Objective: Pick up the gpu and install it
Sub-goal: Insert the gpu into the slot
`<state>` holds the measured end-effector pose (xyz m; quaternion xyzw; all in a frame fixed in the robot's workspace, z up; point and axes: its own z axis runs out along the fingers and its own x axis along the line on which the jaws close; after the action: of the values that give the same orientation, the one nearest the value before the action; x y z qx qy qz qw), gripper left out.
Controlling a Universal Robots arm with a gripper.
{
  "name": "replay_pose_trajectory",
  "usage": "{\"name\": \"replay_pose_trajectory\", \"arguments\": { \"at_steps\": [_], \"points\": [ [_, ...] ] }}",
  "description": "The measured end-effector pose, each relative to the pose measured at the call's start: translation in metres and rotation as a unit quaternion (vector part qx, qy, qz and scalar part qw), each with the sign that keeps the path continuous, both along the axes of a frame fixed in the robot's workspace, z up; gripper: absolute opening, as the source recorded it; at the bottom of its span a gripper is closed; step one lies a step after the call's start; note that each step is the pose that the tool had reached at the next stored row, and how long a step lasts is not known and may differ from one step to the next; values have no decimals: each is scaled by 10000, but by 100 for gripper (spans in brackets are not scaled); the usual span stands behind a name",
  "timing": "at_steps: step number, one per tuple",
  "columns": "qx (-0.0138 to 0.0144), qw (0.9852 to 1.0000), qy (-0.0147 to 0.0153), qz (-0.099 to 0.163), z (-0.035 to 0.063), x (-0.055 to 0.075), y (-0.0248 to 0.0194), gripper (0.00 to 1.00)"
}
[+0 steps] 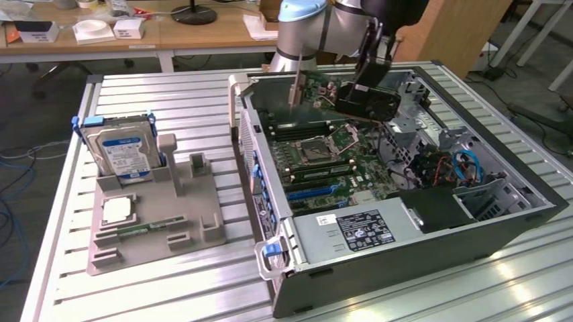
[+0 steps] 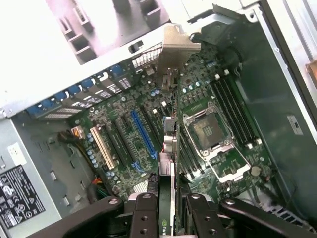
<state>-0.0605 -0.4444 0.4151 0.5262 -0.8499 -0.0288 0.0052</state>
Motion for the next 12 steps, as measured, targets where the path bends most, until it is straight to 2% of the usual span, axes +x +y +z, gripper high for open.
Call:
{"name": "replay_pose_trajectory", "arguments": {
  "at_steps": [6,12],
  "points": [
    [-1,9993,1,369,-9,0,-1,26],
    [0,9986,0,536,-23,0,-4,26]
  ]
}}
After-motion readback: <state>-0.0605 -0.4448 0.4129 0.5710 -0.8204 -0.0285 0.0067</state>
